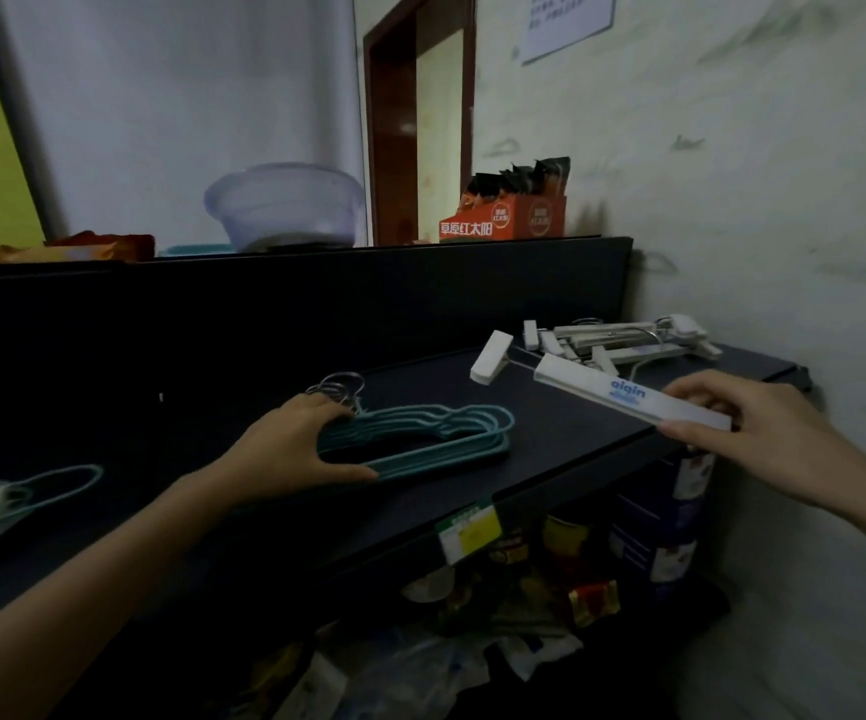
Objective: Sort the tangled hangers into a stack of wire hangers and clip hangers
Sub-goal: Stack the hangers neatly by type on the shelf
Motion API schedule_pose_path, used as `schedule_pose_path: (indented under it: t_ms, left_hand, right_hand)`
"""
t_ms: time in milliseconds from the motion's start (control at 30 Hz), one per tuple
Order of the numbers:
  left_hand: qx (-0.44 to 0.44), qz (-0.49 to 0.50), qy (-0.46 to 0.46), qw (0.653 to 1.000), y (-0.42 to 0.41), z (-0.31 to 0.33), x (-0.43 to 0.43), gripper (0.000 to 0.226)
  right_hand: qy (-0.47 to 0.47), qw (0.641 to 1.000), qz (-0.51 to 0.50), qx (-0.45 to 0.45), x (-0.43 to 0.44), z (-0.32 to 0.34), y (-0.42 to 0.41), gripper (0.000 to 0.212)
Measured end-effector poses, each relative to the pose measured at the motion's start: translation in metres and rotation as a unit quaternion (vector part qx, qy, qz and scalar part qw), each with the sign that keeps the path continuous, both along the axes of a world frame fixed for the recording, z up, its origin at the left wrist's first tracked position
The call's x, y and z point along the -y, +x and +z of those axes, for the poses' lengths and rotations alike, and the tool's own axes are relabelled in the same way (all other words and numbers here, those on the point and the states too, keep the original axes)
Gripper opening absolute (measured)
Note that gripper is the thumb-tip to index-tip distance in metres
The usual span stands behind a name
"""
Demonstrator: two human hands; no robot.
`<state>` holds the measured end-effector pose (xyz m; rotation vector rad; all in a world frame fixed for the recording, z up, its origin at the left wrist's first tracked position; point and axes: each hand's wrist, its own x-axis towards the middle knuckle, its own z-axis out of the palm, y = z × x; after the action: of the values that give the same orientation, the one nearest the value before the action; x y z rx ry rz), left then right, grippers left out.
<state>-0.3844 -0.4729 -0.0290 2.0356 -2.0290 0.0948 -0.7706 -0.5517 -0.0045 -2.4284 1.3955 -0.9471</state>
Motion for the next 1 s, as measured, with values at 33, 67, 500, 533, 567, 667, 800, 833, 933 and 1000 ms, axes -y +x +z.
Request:
schedule_pose_path:
  t_ms: [33, 67, 500, 533, 567, 667, 800, 833, 933, 1000]
  left_hand:
    - [0.011, 0.003, 0.000, 1.000, -0.001, 0.002, 0.005, 0.115]
    - [0.022, 0.011, 0.001, 1.000, -0.003, 0.005, 0.009, 0.120]
    - [0.105, 0.018, -0.035, 0.994, -0.084, 0.040, 0.117, 0.036]
    - [0.110, 0.022, -0.035, 0.993, -0.091, 0.040, 0.126, 0.036]
    - [0.115, 0.026, -0.034, 0.992, -0.099, 0.040, 0.135, 0.037]
    - [0.120, 0.046, -0.024, 0.991, -0.119, 0.039, 0.161, 0.037]
    - [0.101, 0.084, -0.028, 0.991, -0.143, 0.039, 0.188, 0.036]
    - [0.097, 0.095, -0.028, 0.990, -0.149, 0.039, 0.193, 0.037]
    - [0.082, 0.130, -0.027, 0.988, -0.165, 0.039, 0.202, 0.037]
    - [0.079, 0.152, -0.024, 0.985, -0.174, 0.037, 0.205, 0.036]
  right_hand:
    - [0.001, 1.000, 0.009, -0.009, 0.013, 0.003, -0.001, 0.033]
    - [0.001, 1.000, 0.015, -0.019, 0.026, 0.005, -0.003, 0.022]
    - [-0.014, 0.993, 0.031, -0.110, 0.188, 0.011, -0.049, 0.023]
    - [-0.021, 0.992, 0.036, -0.118, 0.202, 0.014, -0.054, 0.027]
    - [-0.025, 0.991, 0.045, -0.123, 0.215, 0.017, -0.058, 0.030]
    - [-0.032, 0.986, 0.086, -0.136, 0.258, 0.026, -0.068, 0.032]
    - [-0.041, 0.974, 0.129, -0.182, 0.315, 0.039, -0.073, 0.031]
    - [-0.049, 0.970, 0.136, -0.197, 0.329, 0.041, -0.072, 0.031]
    - [-0.044, 0.959, 0.167, -0.226, 0.364, 0.042, -0.067, 0.030]
    - [-0.023, 0.951, 0.186, -0.244, 0.381, 0.039, -0.063, 0.030]
